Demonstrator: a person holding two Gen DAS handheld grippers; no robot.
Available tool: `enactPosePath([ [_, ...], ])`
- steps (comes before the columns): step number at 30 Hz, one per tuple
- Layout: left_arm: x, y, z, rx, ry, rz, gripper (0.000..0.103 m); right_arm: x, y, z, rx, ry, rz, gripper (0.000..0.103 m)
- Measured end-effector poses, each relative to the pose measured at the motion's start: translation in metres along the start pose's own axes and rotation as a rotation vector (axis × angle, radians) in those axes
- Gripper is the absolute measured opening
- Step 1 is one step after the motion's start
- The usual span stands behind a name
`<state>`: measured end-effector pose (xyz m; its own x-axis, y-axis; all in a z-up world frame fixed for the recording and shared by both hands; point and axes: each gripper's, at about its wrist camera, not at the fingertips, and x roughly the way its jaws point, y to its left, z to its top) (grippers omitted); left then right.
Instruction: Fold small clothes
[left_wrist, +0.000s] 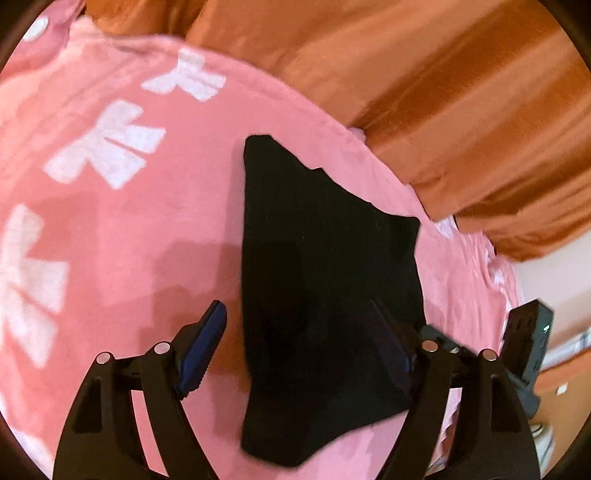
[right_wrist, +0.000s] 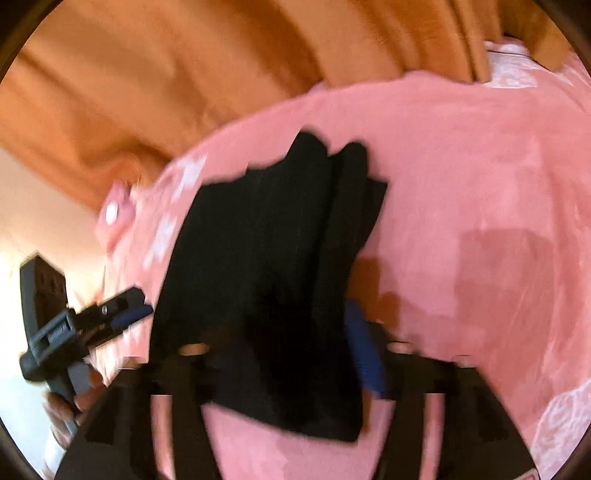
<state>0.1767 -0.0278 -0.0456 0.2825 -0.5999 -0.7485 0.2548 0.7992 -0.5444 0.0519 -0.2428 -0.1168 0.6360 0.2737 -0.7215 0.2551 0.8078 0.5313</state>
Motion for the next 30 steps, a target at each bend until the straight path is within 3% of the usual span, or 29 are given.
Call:
enactPosePath([
  [2, 0.020, 0.001, 0.001, -0.044, 0.028, 0.004, 0.070, 0.019, -0.007, 0.005, 0.052, 0.041, 0.002, 0.067],
  [4, 0.030, 0.002, -0.002, -0.075, 0.061, 0.003, 0.055, 0.034, -0.009, 0.007, 0.083, 0.039, 0.009, 0.067],
  [5, 0.032, -0.003, -0.002, -0.075, 0.050, 0.018, 0.049, 0.034, -0.005, 0.007, 0.061, 0.021, 0.002, 0.053],
  [6, 0.031, -0.008, -0.001, -0.057, 0.039, 0.021, 0.043, 0.036, 0.003, 0.009, 0.012, 0.035, 0.018, 0.024],
  [7, 0.028, -0.016, 0.001, -0.032, 0.030, 0.022, 0.032, 0.036, 0.011, 0.011, -0.009, 0.031, 0.006, 0.023],
  [9, 0.013, -0.033, 0.006, 0.037, -0.023, -0.008, 0.026, 0.021, 0.024, 0.015, -0.059, -0.015, 0.002, 0.018],
  [11, -0.003, -0.056, 0.009, 0.103, -0.055, -0.062, 0.025, 0.002, 0.035, 0.020, -0.091, -0.061, 0.015, 0.017],
  [16, -0.080, -0.127, 0.010, 0.279, -0.195, -0.232, 0.025, -0.102, 0.050, 0.025, -0.212, -0.290, 0.005, 0.017],
  [19, -0.137, -0.161, 0.010, 0.379, -0.300, -0.315, 0.025, -0.171, 0.061, 0.022, -0.244, -0.429, 0.102, 0.017],
  [21, -0.172, -0.174, 0.008, 0.432, -0.361, -0.332, 0.025, -0.208, 0.075, 0.021, -0.272, -0.513, 0.178, 0.018],
  [23, -0.188, -0.177, 0.014, 0.421, -0.387, -0.331, 0.026, -0.223, 0.086, 0.025, -0.282, -0.544, 0.232, 0.018],
  [25, -0.191, -0.166, 0.019, 0.384, -0.397, -0.301, 0.027, -0.226, 0.087, 0.033, -0.270, -0.542, 0.283, 0.019],
  [28, -0.149, -0.130, 0.028, 0.298, -0.345, -0.161, 0.042, -0.177, 0.072, 0.049, -0.218, -0.433, 0.268, 0.025],
  [29, -0.115, -0.108, 0.029, 0.273, -0.297, -0.041, 0.048, -0.143, 0.058, 0.054, -0.199, -0.368, 0.213, 0.028],
  [30, -0.093, -0.090, 0.028, 0.260, -0.266, 0.046, 0.048, -0.118, 0.046, 0.054, -0.180, -0.325, 0.144, 0.030],
])
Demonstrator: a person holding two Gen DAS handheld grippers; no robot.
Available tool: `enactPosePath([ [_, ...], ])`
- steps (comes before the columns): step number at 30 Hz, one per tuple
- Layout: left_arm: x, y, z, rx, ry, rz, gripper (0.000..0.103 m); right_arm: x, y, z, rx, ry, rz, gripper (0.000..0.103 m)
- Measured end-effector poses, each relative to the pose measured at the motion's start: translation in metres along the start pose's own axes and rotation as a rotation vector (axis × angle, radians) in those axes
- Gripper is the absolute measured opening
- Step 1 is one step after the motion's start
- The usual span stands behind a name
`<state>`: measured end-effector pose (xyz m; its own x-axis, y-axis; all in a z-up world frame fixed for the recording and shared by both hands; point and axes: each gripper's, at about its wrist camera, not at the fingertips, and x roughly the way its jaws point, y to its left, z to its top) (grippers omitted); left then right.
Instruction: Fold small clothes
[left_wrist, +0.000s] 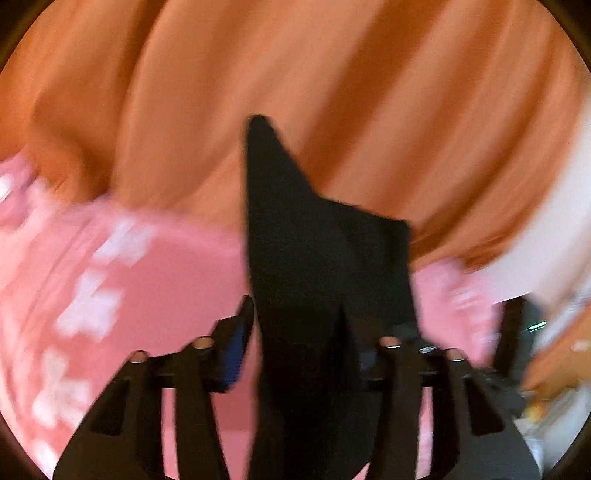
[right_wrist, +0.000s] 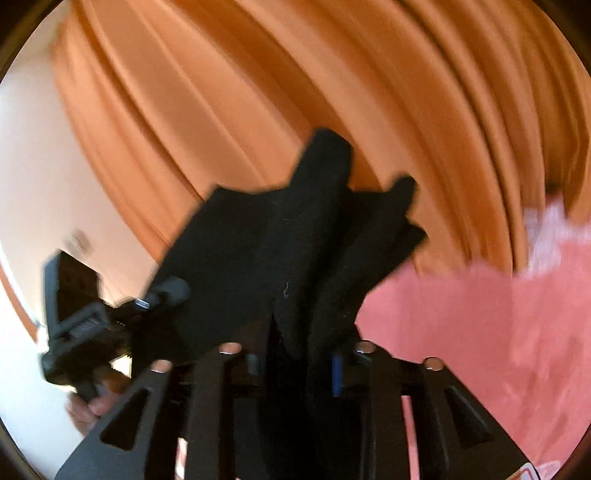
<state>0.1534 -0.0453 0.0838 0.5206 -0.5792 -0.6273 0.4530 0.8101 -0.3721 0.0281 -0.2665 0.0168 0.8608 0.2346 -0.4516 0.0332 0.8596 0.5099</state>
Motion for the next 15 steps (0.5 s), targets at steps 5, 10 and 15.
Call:
enactPosePath([
  [5, 0.052, 0.065, -0.061, -0.226, 0.254, 0.051, 0.035, 0.042, -0.043, -0.039, 0.017, 0.168, -0.253, 0.019],
  [10, 0.037, 0.030, -0.070, -0.008, 0.169, 0.125, 0.035, 0.041, -0.009, -0.062, -0.072, 0.226, -0.158, 0.019],
  [15, 0.078, 0.048, -0.106, 0.033, 0.306, 0.229, 0.036, 0.094, -0.027, -0.120, -0.133, 0.445, -0.305, 0.005],
])
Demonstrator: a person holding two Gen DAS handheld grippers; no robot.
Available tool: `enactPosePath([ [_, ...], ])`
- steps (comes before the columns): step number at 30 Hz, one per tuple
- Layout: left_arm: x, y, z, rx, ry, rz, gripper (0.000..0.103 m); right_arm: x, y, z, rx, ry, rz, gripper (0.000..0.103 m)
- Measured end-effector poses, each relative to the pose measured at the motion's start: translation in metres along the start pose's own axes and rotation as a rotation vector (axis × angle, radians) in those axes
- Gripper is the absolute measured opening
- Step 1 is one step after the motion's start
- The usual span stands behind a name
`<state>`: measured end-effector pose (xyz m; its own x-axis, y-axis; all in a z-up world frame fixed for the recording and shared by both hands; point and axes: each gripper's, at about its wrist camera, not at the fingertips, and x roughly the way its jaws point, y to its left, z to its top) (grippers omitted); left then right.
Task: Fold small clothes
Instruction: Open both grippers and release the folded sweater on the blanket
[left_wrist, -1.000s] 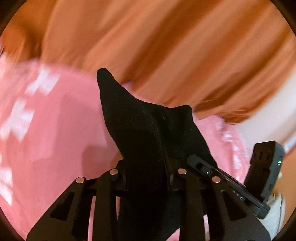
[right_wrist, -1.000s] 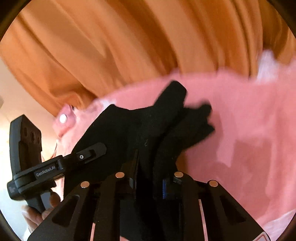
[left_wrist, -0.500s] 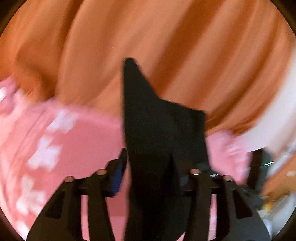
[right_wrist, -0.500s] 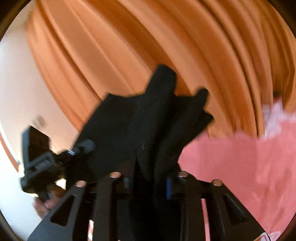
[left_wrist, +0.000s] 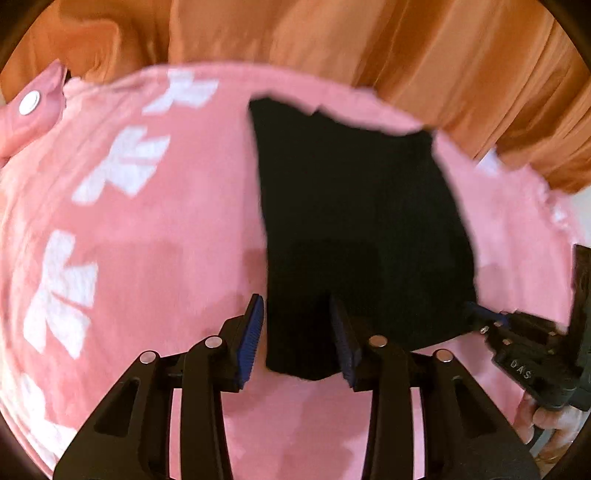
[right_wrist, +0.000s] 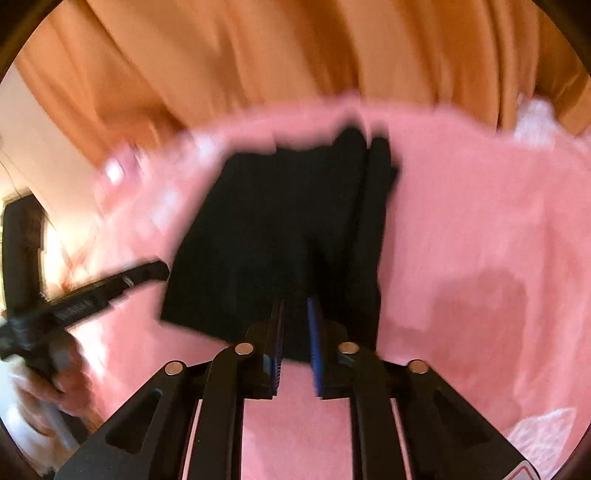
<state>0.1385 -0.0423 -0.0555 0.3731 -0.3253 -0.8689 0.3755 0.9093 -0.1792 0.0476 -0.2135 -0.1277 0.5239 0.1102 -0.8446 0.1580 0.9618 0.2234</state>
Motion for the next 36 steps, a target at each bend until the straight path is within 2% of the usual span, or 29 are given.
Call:
enactPosePath([
  [2, 0.003, -0.001, -0.007, 0.013, -0.009, 0.016, 0.036, 0.002, -0.003, -0.004, -0.009, -0.044, 0.003, 0.005],
  [8, -0.004, -0.015, -0.012, 0.055, -0.021, 0.037, 0.036, -0.003, -0.014, -0.006, 0.053, -0.031, 0.019, 0.005],
  [15, -0.004, -0.017, -0.019, 0.090, -0.032, 0.067, 0.037, -0.008, -0.017, -0.014, 0.053, -0.026, 0.002, 0.005],
  [17, -0.005, -0.017, -0.021, 0.098, -0.033, 0.074, 0.037, -0.007, -0.019, -0.017, 0.052, -0.013, -0.019, 0.001],
  [21, -0.007, -0.020, -0.026, 0.119, -0.042, 0.092, 0.037, -0.012, -0.022, -0.024, 0.062, -0.011, -0.012, 0.000],
  [24, -0.010, -0.020, -0.028, 0.110, -0.044, 0.098, 0.037, -0.012, -0.022, -0.030, 0.064, 0.013, -0.043, 0.003],
  [27, -0.026, -0.014, -0.032, 0.052, -0.056, 0.090, 0.038, -0.020, -0.028, -0.034, 0.103, 0.012, -0.056, 0.004],
  [28, -0.033, -0.013, -0.035, 0.032, -0.070, 0.083, 0.045, -0.027, -0.028, -0.035, 0.108, -0.007, -0.058, 0.007],
  [29, -0.040, -0.012, -0.039, 0.018, -0.084, 0.077, 0.059, -0.034, -0.026, -0.035, 0.100, -0.029, -0.057, 0.010],
  [30, -0.044, -0.013, -0.043, 0.009, -0.101, 0.075, 0.066, -0.042, -0.022, -0.036, 0.078, -0.055, -0.062, 0.010],
  [31, -0.049, -0.014, -0.049, 0.000, -0.127, 0.081, 0.078, -0.049, -0.018, -0.039, 0.067, -0.080, -0.074, 0.010],
  [34, -0.053, -0.020, -0.067, 0.014, -0.171, 0.105, 0.084, -0.059, -0.012, -0.052, 0.092, -0.117, -0.078, 0.022],
  [36, -0.050, -0.024, -0.076, 0.035, -0.184, 0.144, 0.087, -0.056, -0.010, -0.062, 0.118, -0.122, -0.080, 0.034],
])
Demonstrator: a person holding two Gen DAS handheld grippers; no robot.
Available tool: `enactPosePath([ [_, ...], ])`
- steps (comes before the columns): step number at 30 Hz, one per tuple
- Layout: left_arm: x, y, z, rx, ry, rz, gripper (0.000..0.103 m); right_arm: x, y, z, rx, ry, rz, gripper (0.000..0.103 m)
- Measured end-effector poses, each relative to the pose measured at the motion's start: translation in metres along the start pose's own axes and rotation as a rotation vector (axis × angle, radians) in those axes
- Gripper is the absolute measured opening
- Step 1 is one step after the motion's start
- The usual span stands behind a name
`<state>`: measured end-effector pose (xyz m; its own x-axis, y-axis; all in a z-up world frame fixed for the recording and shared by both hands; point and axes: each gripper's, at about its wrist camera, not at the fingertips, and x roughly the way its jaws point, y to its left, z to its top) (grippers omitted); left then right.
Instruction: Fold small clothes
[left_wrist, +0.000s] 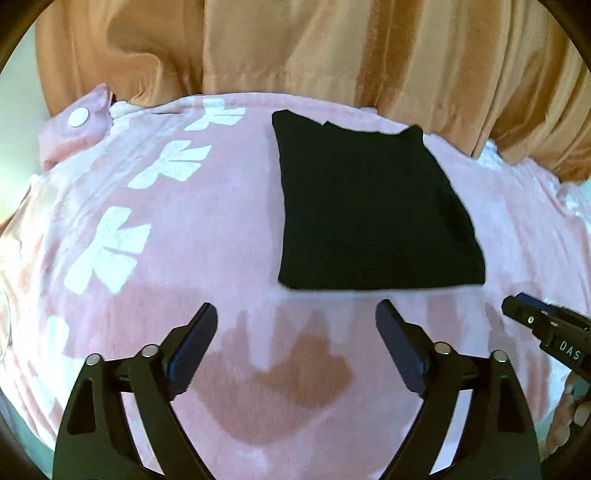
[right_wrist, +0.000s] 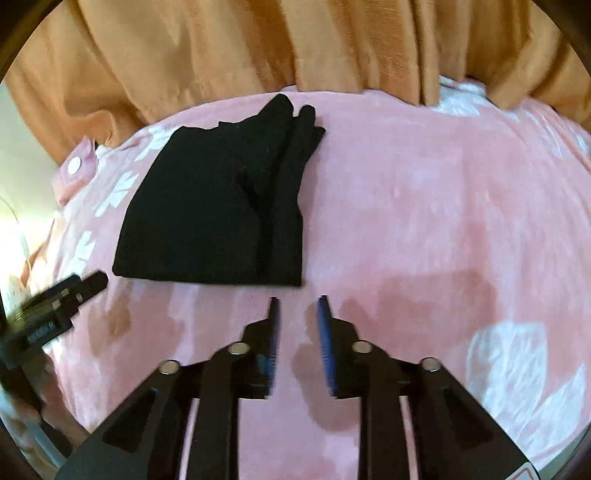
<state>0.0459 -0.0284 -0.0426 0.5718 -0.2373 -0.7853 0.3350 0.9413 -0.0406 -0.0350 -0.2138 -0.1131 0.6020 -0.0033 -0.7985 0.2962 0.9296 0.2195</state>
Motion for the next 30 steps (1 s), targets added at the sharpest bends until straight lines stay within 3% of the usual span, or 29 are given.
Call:
enactPosePath([
  [2, 0.002, -0.002, -0.003, 0.013, -0.019, 0.050, 0.092, 0.002, 0.003, -0.005, -0.006, -0.020, -0.045, 0.040],
  [6, 0.007, -0.001, -0.005, 0.000, -0.045, 0.112, 0.093, 0.005, 0.006, -0.012, -0.027, -0.087, -0.132, 0.061],
  [15, 0.006, -0.003, -0.012, -0.035, -0.027, 0.121, 0.093, 0.003, 0.021, -0.029, -0.008, -0.105, -0.114, 0.071],
  [30, 0.000, -0.022, -0.018, 0.008, -0.038, 0.111, 0.093, 0.003, 0.039, -0.036, -0.042, -0.115, -0.107, 0.072],
])
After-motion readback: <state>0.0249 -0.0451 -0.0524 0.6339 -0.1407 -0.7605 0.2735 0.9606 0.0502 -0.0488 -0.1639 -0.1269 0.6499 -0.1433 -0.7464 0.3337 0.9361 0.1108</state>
